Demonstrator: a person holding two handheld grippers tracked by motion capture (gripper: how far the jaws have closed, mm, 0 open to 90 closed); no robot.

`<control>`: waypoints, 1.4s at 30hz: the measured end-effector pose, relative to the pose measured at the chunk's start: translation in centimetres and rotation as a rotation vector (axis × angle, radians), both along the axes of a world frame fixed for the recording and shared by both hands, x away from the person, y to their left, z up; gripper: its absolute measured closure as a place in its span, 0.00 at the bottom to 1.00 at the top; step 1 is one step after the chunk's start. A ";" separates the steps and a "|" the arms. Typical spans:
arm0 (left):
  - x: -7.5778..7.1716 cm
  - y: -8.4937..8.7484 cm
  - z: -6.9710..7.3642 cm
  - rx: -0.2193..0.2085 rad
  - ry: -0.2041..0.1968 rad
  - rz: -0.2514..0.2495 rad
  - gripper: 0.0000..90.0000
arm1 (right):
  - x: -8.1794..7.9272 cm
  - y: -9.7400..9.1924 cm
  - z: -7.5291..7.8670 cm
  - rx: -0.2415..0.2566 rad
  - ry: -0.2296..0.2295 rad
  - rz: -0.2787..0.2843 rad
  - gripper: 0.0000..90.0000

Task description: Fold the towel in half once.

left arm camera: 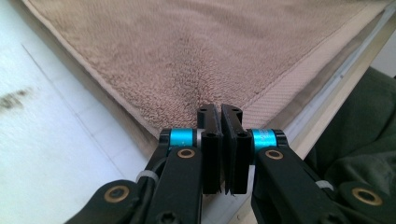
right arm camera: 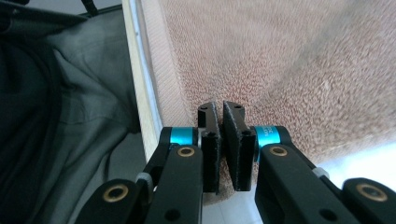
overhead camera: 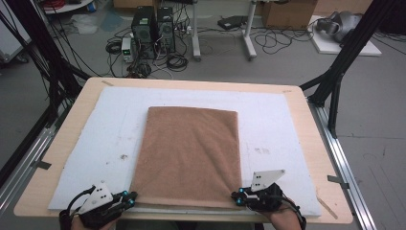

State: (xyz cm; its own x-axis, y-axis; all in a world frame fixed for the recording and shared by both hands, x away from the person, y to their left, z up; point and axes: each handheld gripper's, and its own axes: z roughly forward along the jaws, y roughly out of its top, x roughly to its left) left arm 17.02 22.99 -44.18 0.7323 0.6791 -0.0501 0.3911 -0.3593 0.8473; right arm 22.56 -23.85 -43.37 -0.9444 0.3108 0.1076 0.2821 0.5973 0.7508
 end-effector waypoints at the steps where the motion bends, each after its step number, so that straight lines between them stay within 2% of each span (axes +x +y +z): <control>1: 0.0 0.0 -0.2 0.000 0.003 -0.001 0.96 | 0.0 0.0 -0.3 -0.008 0.009 -0.001 0.95; 4: 0.1 0.0 -0.6 0.002 0.014 0.000 0.96 | 0.2 0.0 -0.9 -0.010 0.016 -0.003 0.94; 5: 0.2 0.0 -0.7 0.000 0.016 0.001 0.96 | 0.2 0.0 -1.0 -0.001 0.032 -0.007 0.93; 8: 0.3 0.0 -0.5 0.002 0.011 -0.002 0.94 | 0.3 -0.1 -0.8 0.015 0.031 -0.015 0.83; 10: 0.4 0.0 -0.3 -0.004 0.005 -0.005 0.89 | 0.3 -0.1 -0.5 0.047 0.030 -0.014 0.77; 12: 0.6 0.1 0.0 -0.011 0.006 -0.001 0.79 | 0.5 -0.2 -0.1 0.071 0.031 -0.029 0.71; 17: 1.4 0.1 0.8 -0.034 0.005 -0.005 0.71 | 1.5 -0.2 0.5 0.088 0.022 -0.073 0.60; 28: 5.2 -0.2 2.3 -0.078 -0.016 -0.021 0.60 | 4.8 -0.2 1.5 0.098 -0.009 -0.145 0.47; 35: 7.6 -0.6 3.1 -0.085 -0.017 -0.024 0.55 | 6.6 -0.1 2.1 0.100 -0.025 -0.171 0.43; 42: 9.7 -0.6 3.6 -0.091 -0.012 -0.005 0.48 | 7.8 -0.4 2.4 0.109 -0.033 -0.193 0.37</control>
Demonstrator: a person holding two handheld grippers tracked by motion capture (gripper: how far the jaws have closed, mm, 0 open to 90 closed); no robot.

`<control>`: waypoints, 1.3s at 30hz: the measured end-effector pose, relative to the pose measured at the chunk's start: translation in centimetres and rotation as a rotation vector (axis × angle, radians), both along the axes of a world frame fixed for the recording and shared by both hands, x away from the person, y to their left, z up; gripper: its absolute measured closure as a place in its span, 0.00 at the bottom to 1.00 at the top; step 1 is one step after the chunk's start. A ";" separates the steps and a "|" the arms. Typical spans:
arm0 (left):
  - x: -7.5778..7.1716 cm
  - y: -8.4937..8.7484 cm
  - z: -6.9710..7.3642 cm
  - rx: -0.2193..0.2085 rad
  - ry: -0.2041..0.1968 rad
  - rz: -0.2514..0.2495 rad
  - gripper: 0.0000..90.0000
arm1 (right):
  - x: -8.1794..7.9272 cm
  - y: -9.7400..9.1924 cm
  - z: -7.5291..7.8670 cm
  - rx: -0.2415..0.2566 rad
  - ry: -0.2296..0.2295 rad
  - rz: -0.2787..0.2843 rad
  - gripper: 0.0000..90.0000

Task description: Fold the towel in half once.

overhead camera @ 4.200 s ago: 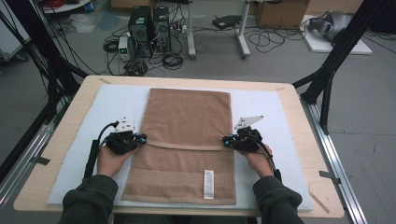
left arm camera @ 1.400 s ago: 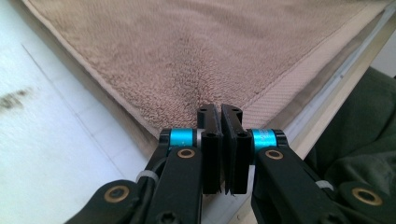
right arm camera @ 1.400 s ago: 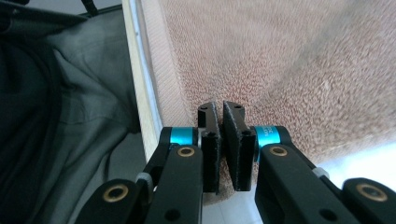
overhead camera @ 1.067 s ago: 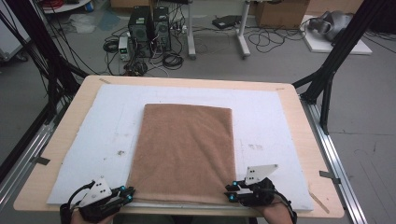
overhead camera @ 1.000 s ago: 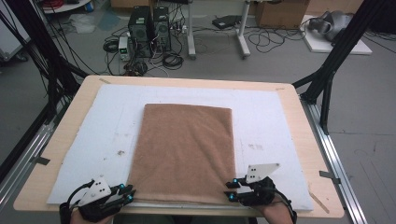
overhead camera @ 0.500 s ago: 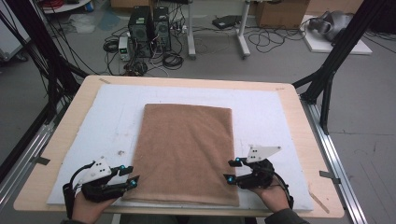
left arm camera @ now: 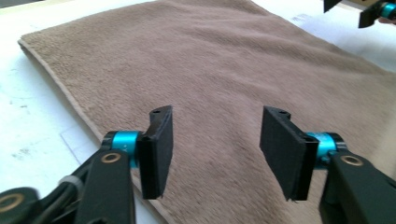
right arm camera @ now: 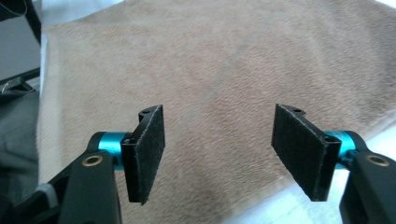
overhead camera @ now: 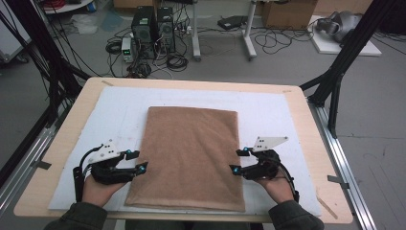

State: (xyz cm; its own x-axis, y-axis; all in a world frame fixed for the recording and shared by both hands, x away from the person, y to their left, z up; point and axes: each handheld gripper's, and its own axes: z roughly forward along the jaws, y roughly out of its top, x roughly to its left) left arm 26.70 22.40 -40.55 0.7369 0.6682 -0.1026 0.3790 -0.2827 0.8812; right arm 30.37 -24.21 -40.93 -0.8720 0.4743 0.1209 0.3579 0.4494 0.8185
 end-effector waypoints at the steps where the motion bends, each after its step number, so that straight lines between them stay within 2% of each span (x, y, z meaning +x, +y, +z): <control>1: 0.3 0.0 0.1 0.002 0.001 0.003 0.47 | 0.2 -0.1 0.1 0.002 0.004 -0.005 0.36; 3: 0.8 0.0 0.3 0.002 0.000 0.006 0.46 | 0.8 -0.3 0.2 0.015 0.001 -0.015 0.36; 5: 1.3 -0.1 0.7 0.014 -0.009 0.013 0.45 | 1.3 -0.3 0.4 0.005 0.006 -0.023 0.34; 7: 1.9 -0.2 1.1 0.007 -0.002 0.010 0.43 | 1.8 -0.3 0.8 0.001 0.004 -0.024 0.34; 9: 2.5 -0.3 1.5 0.018 -0.011 0.007 0.43 | 2.3 -0.2 1.3 -0.013 -0.014 -0.029 0.34; 16: 4.2 -0.4 2.7 0.014 -0.026 0.020 0.42 | 3.9 0.2 2.7 -0.029 -0.033 -0.020 0.34; 18: 4.6 -0.4 2.9 0.009 -0.025 0.024 0.42 | 4.2 0.3 2.9 -0.031 -0.032 -0.021 0.34; 23: 4.9 -0.4 3.2 0.027 -0.024 0.015 0.43 | 5.2 0.3 3.6 -0.056 -0.039 -0.018 0.34; 29: 5.9 0.1 3.6 0.025 -0.022 0.030 0.43 | 6.4 0.0 4.3 -0.055 -0.038 -0.031 0.34; 32: 6.8 0.1 4.1 0.045 -0.020 0.034 0.43 | 7.0 0.0 4.9 -0.055 -0.047 -0.033 0.35; 35: 7.8 0.2 4.8 0.031 -0.030 0.044 0.43 | 7.9 0.0 5.2 -0.072 -0.042 -0.038 0.34; 39: 9.4 0.1 5.1 0.038 -0.024 0.069 0.43 | 9.3 0.1 5.6 -0.074 -0.037 -0.049 0.34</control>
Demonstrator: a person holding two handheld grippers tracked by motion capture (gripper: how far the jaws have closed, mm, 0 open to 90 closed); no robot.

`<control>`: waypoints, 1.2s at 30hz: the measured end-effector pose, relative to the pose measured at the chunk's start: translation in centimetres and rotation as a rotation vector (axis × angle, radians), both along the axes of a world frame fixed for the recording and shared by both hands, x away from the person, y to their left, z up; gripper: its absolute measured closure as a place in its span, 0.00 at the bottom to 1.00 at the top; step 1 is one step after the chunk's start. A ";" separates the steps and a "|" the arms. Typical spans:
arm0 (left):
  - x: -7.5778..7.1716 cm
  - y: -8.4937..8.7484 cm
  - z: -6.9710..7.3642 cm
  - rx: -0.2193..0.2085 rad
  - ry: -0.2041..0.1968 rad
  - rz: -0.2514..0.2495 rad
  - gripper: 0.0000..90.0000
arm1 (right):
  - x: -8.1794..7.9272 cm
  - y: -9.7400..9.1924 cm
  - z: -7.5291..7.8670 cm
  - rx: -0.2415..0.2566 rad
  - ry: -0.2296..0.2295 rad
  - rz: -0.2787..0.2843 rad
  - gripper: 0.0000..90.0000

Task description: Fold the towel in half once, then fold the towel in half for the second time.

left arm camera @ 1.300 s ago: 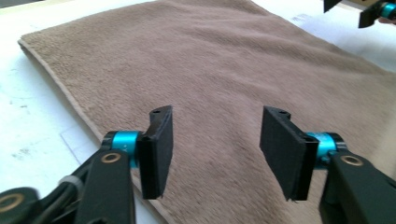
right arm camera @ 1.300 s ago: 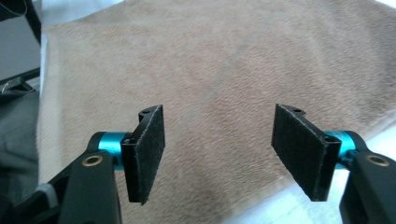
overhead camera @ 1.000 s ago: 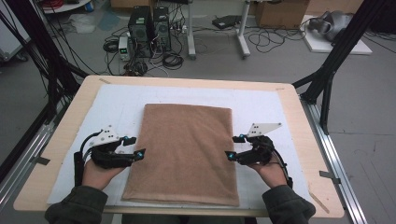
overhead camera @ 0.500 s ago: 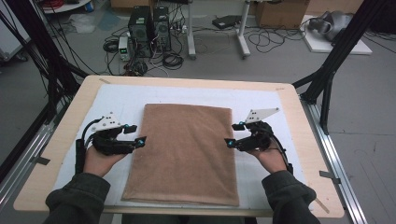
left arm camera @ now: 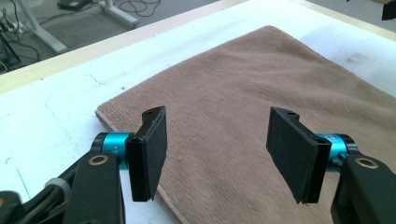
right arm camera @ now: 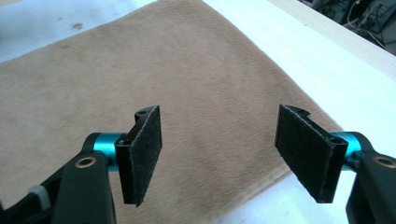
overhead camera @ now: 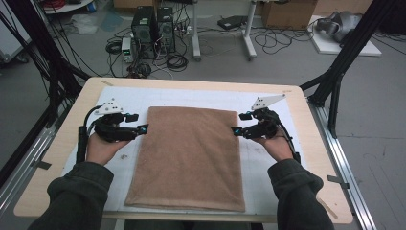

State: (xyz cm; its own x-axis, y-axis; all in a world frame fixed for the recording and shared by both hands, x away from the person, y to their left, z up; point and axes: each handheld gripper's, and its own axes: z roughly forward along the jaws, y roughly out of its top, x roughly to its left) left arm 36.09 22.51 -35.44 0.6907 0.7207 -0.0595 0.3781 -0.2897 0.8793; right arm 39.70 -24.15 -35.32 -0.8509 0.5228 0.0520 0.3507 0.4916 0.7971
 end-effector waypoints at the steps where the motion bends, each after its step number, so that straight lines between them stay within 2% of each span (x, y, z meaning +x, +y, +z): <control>1: 0.4 0.0 0.1 0.005 0.002 0.000 0.43 | 0.4 0.1 0.1 -0.005 -0.004 -0.004 0.35; 4: 1.8 -0.2 0.4 0.022 0.011 0.010 0.43 | 1.7 0.2 0.5 -0.011 -0.013 -0.015 0.35; 5: 2.2 -0.3 0.6 0.011 0.008 0.014 0.43 | 2.2 0.2 0.7 -0.012 -0.007 -0.024 0.35; 8: 3.8 -0.5 0.9 0.033 0.001 0.021 0.43 | 3.7 0.0 0.9 -0.003 -0.008 -0.048 0.35; 11: 5.2 -0.4 0.5 0.024 0.008 0.041 0.43 | 5.2 -0.3 0.3 -0.015 0.013 -0.092 0.34; 13: 5.8 -0.4 0.0 0.017 -0.007 0.047 0.44 | 5.7 -0.3 -0.3 -0.031 0.005 -0.109 0.35; 15: 6.4 -0.3 -0.7 0.031 -0.009 0.056 0.45 | 6.4 -0.4 -1.0 -0.041 0.012 -0.117 0.35; 17: 7.2 -0.2 -1.6 0.036 0.018 0.072 0.45 | 7.0 -0.4 -1.9 -0.046 0.040 -0.138 0.35; 20: 8.3 -0.1 -3.1 0.040 0.092 0.106 0.46 | 7.7 -0.1 -3.3 -0.075 0.069 -0.161 0.35; 22: 8.7 -0.4 -4.1 0.059 0.104 0.116 0.47 | 8.0 0.4 -4.2 -0.092 0.079 -0.166 0.35; 23: 8.8 -0.5 -4.6 0.073 0.104 0.129 0.47 | 8.1 0.6 -4.5 -0.116 0.073 -0.172 0.35; 25: 9.1 -0.5 -5.6 0.079 0.117 0.156 0.47 | 8.4 1.0 -5.3 -0.131 0.091 -0.180 0.35; 27: 9.4 -0.3 -6.5 0.094 0.149 0.174 0.47 | 8.7 1.2 -6.1 -0.139 0.110 -0.202 0.36; 30: 9.7 -0.1 -7.7 0.084 0.209 0.183 0.49 | 8.9 1.8 -7.2 -0.177 0.132 -0.220 0.37; 32: 9.9 -0.2 -8.3 0.114 0.239 0.180 0.51 | 9.0 1.9 -7.8 -0.188 0.159 -0.232 0.38; 33: 9.9 -0.2 -8.6 0.127 0.254 0.176 0.52 | 9.0 2.0 -8.0 -0.181 0.180 -0.238 0.39; 34: 9.8 -0.2 -8.7 0.123 0.239 0.183 0.53 | 9.0 1.8 -8.3 -0.164 0.180 -0.241 0.40; 36: 9.8 -0.1 -8.7 0.120 0.241 0.194 0.59 | 8.6 1.4 -8.7 -0.125 0.140 -0.247 0.45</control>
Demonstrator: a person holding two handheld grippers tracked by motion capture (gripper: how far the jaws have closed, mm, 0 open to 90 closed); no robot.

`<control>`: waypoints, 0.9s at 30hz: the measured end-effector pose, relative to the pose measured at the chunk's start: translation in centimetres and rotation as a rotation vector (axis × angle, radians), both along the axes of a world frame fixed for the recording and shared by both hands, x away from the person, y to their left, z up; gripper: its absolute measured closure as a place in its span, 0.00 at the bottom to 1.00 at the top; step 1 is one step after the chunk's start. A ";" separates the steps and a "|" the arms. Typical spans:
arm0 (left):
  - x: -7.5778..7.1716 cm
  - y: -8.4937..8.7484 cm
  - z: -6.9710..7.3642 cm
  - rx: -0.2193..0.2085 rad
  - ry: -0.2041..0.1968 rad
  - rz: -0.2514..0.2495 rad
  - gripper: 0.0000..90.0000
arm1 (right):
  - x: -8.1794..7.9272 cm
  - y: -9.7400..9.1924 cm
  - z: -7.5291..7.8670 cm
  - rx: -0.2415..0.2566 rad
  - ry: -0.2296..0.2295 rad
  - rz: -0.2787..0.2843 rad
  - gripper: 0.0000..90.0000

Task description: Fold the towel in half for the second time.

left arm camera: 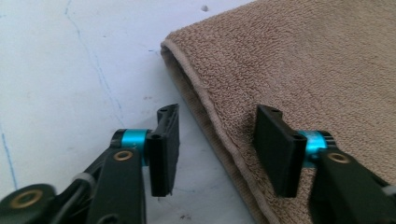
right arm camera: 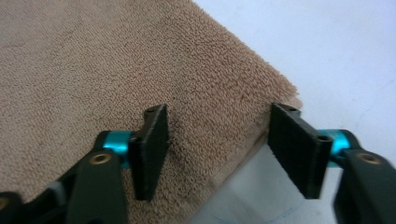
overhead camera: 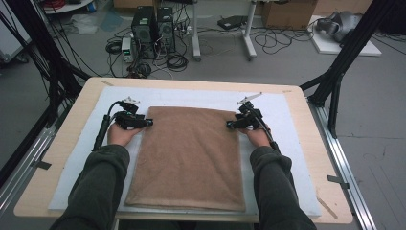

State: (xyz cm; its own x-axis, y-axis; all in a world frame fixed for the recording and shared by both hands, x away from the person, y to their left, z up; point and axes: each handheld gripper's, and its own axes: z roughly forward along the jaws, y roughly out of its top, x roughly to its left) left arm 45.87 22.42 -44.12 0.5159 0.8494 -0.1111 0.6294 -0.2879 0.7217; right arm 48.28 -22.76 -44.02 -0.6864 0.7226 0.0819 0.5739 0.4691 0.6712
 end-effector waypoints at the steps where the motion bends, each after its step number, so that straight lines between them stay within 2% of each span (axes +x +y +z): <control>1: 0.0 0.0 0.0 -0.006 0.003 0.004 0.64 | 0.0 -0.2 -0.1 0.018 0.001 -0.007 0.48; 2: 0.1 0.1 0.1 -0.021 0.017 -0.016 0.71 | 0.0 -0.2 0.0 0.018 0.007 -0.006 0.54; 3: 0.0 -0.1 0.1 -0.023 0.019 -0.025 0.81 | 0.0 -0.1 0.1 0.018 0.011 0.019 0.65; 4: 0.0 -0.3 0.1 -0.023 0.016 -0.031 0.84 | -0.1 0.2 0.2 0.026 0.029 0.047 0.75; 6: 0.0 -0.3 0.0 -0.041 0.027 -0.027 0.91 | -0.2 0.6 0.2 0.023 0.024 0.063 0.81; 8: 0.1 -0.2 0.0 -0.057 0.038 -0.019 0.92 | -0.1 0.3 0.1 0.063 0.060 0.056 0.86; 10: 0.0 -0.3 0.1 -0.046 0.028 -0.022 0.94 | -0.1 0.1 0.3 0.077 0.068 0.055 0.88; 12: -0.1 -0.4 0.3 -0.038 0.012 -0.017 0.94 | -0.2 0.1 0.8 0.081 0.048 0.053 0.89; 14: -0.3 -0.4 0.8 -0.049 -0.016 -0.007 0.95 | -0.3 -0.1 1.5 0.089 0.018 0.048 0.89; 20: -1.1 0.0 3.7 -0.149 -0.151 0.007 0.95 | -0.9 -1.0 4.5 0.118 -0.071 0.048 0.89; 23: -1.9 0.3 5.7 -0.166 -0.225 -0.002 0.95 | -1.3 -1.5 6.9 0.142 -0.134 0.059 0.89; 24: -2.2 0.4 6.1 -0.172 -0.240 -0.004 0.95 | -1.6 -1.5 8.0 0.145 -0.149 0.063 0.89; 26: -3.1 0.5 6.9 -0.171 -0.262 -0.014 0.95 | -2.1 -1.6 8.9 0.162 -0.175 0.072 0.89; 27: -3.6 0.6 7.1 -0.163 -0.273 -0.022 0.95 | -2.5 -1.6 9.2 0.178 -0.169 0.076 0.89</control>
